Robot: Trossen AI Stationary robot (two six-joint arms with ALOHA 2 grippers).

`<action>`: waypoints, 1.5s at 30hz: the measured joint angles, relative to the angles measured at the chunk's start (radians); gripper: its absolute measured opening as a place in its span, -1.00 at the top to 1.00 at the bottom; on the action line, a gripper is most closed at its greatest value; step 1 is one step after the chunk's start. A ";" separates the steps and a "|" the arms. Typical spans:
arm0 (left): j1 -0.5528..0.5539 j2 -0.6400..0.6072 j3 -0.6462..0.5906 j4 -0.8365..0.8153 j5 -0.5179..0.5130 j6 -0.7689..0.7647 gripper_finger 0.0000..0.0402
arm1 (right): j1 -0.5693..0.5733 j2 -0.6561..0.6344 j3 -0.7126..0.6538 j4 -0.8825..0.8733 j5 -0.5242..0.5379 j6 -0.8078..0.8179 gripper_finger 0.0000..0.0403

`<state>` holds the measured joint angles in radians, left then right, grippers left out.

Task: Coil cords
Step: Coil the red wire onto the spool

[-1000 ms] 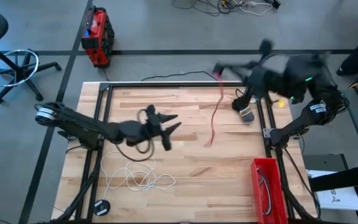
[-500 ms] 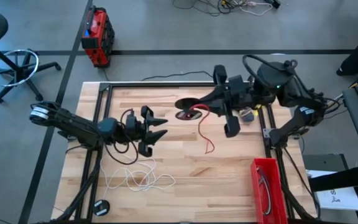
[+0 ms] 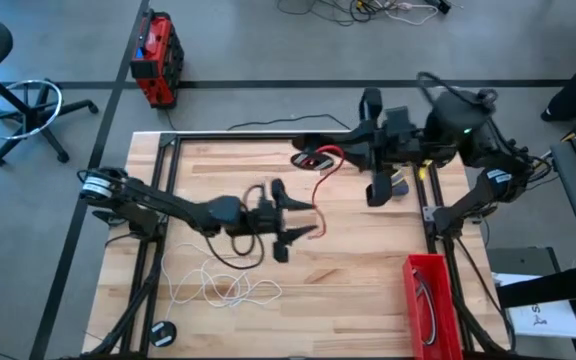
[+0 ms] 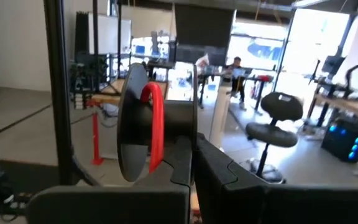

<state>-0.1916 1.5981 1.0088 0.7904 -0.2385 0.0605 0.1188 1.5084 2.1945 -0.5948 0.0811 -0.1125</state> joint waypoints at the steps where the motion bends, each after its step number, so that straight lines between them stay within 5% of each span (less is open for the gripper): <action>1: 0.001 0.021 0.018 -0.005 -0.005 -0.001 -0.07 | 0.000 -0.004 0.001 -0.010 0.000 -0.004 1.00; 13: 0.036 0.180 0.150 0.000 0.015 -0.068 0.06 | 0.000 -0.011 0.005 -0.082 0.001 -0.037 1.00; 18: 0.043 0.214 0.169 -0.002 0.130 -0.082 0.13 | 0.000 -0.011 0.005 -0.081 0.045 -0.074 1.00; 32: 0.059 0.265 0.140 -0.067 0.095 -0.152 0.26 | 0.000 -0.013 0.005 -0.075 0.079 -0.123 1.00; 45: 0.071 0.264 0.138 -0.129 0.096 -0.156 0.95 | 0.000 -0.013 0.005 -0.063 0.080 -0.137 1.00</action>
<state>-0.1201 1.8618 1.1465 0.6613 -0.1424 -0.0957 0.1192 1.4955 2.1999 -0.6580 0.1609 -0.2499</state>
